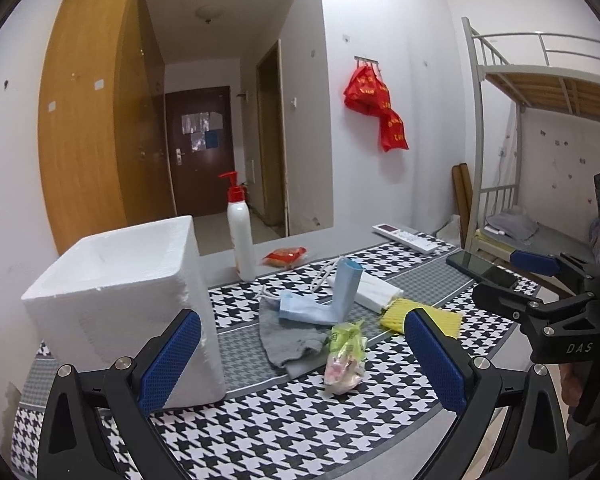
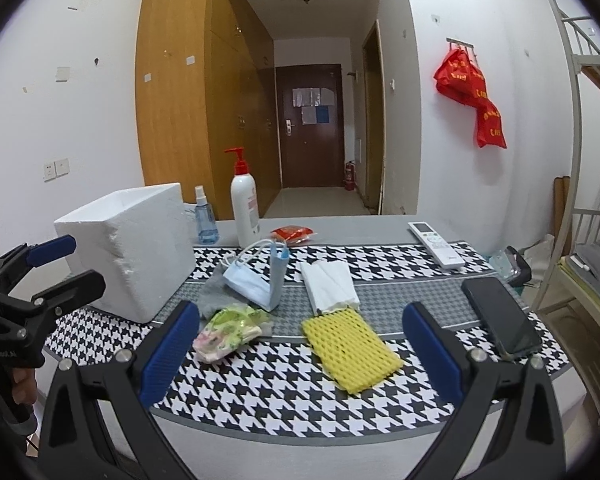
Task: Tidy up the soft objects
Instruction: 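Move the left tool to the green snack bag while the right tool approaches the yellow foam net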
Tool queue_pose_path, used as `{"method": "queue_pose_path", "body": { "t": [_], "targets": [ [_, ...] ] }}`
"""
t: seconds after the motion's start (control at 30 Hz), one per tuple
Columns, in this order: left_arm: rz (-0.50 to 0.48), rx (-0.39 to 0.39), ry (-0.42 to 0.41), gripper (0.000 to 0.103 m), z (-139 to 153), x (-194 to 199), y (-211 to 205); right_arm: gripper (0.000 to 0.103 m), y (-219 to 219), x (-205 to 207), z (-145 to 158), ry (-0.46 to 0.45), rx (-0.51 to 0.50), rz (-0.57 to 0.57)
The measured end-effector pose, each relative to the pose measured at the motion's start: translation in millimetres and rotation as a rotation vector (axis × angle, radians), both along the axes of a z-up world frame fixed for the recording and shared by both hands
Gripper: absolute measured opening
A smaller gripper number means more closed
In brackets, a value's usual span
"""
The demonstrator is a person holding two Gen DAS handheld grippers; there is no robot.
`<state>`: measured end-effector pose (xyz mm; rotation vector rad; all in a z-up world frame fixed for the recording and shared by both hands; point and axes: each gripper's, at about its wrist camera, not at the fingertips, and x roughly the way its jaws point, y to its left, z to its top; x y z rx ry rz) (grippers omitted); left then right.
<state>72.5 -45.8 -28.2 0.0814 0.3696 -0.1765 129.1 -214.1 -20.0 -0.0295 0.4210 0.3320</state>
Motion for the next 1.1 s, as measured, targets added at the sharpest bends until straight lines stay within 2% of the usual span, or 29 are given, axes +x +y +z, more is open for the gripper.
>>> {"method": "queue_pose_path", "body": {
  "t": [1.1],
  "targets": [
    [-0.088, 0.027, 0.225, 0.102, -44, 62, -27, 0.102, -18, 50, -36, 0.138, -0.028, -0.068]
  ]
}}
